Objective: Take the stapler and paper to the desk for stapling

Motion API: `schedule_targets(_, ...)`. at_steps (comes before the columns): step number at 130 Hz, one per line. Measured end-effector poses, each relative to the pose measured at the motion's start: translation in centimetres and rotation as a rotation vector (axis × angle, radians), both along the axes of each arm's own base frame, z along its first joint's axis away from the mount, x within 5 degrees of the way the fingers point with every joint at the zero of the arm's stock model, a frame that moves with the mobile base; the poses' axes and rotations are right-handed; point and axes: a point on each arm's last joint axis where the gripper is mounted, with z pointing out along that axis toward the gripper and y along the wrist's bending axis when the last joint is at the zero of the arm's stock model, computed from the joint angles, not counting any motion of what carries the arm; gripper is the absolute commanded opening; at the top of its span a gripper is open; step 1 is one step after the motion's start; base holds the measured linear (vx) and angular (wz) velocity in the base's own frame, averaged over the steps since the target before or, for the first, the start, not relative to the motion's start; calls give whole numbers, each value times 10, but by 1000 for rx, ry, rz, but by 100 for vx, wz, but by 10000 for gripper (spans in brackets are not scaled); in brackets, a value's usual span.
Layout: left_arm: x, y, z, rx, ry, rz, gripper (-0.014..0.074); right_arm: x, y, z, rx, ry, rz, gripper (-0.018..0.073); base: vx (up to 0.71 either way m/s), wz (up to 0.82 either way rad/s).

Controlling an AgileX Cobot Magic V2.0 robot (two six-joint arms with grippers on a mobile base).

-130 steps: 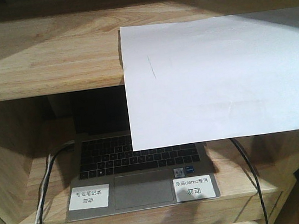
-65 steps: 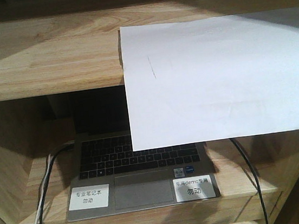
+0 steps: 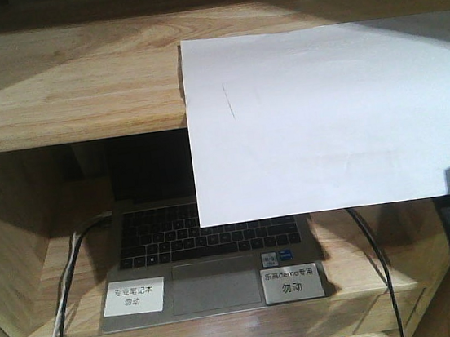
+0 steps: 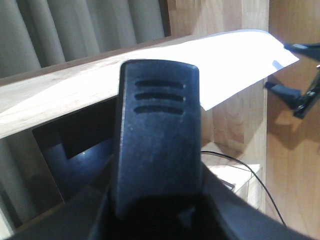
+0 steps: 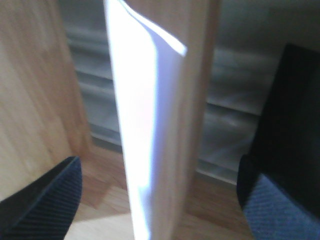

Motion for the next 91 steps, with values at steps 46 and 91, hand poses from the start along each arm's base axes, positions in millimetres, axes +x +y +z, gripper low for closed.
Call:
schedule_targets(46,0,0,0,0,0,0,-6,25,23,32,-20,-116,49,594,0,0)
schedule_targets(91,0,0,0,0,0,0,-6,39,32,51,-5,-163,47,583,0,0)
